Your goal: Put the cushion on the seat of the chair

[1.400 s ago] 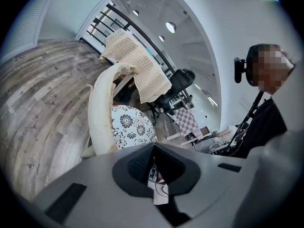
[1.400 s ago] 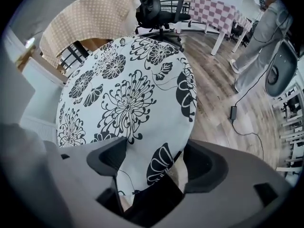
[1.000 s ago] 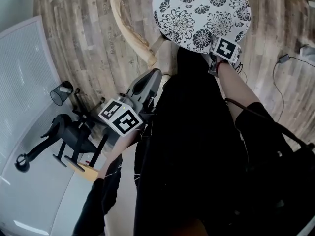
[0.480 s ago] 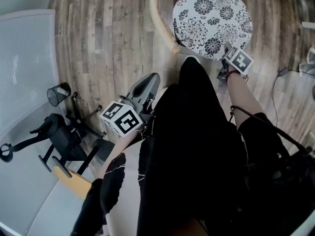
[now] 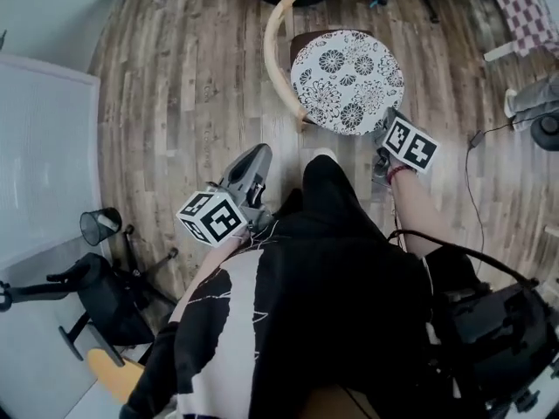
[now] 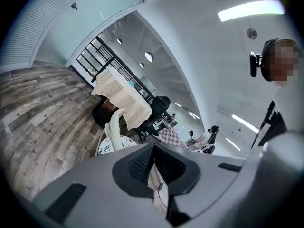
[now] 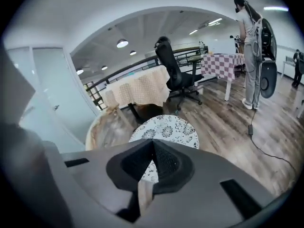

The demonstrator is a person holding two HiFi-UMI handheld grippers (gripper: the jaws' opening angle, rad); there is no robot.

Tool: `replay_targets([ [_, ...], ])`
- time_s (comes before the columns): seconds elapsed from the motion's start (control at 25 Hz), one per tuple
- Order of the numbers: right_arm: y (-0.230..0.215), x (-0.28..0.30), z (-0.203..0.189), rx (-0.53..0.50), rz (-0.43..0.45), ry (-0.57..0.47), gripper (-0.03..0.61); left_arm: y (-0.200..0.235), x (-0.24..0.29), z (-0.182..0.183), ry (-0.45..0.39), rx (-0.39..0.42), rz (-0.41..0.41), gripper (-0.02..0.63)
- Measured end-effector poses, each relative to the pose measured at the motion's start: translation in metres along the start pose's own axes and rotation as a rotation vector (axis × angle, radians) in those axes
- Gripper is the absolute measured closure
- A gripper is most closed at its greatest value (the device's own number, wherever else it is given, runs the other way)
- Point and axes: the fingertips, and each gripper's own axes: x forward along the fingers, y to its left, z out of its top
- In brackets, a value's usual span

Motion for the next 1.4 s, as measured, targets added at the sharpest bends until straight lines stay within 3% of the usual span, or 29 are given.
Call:
replay_targets([
  [0.16,0.042,-0.063,0.024,0.024,0.146,-0.107,0.563,-0.028,-0.001,0.015,-0.032,0.036,-0.086,0.600],
  [0.44,0.078,-0.156,0.017,-0.081,0.188,-0.230,0.563,-0.060,-0.024,0.014,-0.024,0.084,-0.148,0.599],
  [0.8,0.077,-0.222,0.006,-0.144,0.176,-0.288,0.563,-0.092,-0.042,-0.014,0.047,0.187,-0.221,0.600],
  [1.08,0.067,-0.241,0.005,-0.182,0.198,-0.296,0.563,-0.108,-0.046,-0.029,0.031,0.196,-0.223,0.600],
  [1.4,0.038,-0.257,-0.005,-0.204,0.238,-0.236,0.563,-0.136,-0.047,-0.061,0.034,0.175,-0.185,0.600],
])
